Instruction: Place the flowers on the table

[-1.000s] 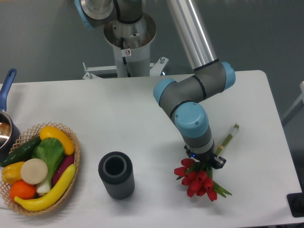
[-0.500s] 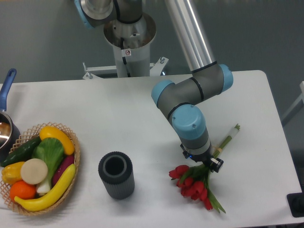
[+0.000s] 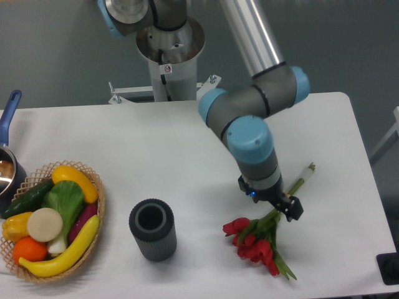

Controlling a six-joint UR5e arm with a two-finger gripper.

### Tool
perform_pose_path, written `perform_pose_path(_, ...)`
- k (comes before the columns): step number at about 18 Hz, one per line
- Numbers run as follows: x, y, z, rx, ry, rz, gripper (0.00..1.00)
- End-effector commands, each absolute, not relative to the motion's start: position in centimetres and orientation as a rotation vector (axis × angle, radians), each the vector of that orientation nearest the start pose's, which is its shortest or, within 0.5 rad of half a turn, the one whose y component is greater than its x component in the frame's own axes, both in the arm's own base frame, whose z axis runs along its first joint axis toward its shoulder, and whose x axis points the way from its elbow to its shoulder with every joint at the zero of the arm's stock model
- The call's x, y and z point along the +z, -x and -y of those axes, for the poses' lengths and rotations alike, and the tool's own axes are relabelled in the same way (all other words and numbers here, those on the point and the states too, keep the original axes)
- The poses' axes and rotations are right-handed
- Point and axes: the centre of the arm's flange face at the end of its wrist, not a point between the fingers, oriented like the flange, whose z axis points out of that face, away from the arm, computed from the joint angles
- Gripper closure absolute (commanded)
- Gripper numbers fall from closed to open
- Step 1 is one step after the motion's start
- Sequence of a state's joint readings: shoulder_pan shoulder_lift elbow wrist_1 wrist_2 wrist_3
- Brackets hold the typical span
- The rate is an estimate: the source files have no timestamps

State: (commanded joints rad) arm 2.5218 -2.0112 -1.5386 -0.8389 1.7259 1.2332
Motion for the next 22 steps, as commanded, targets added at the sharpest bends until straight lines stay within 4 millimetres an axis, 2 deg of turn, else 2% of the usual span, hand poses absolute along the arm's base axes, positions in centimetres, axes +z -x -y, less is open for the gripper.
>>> perform_pose_path(5,39.6,47.7,-44.7,0.481,2.976,-0.448,0.00)
perform_pose_path(9,43.4,49.0,-39.8,0.409,2.939,-0.502,0.00)
perform_pose_path(16,45.9,50.8,-32.0,0.319,2.876,-0.619,0.00)
perform_pose_path(22,46.8,51.3,-27.4,0.272,2.866,-0.728,0.00)
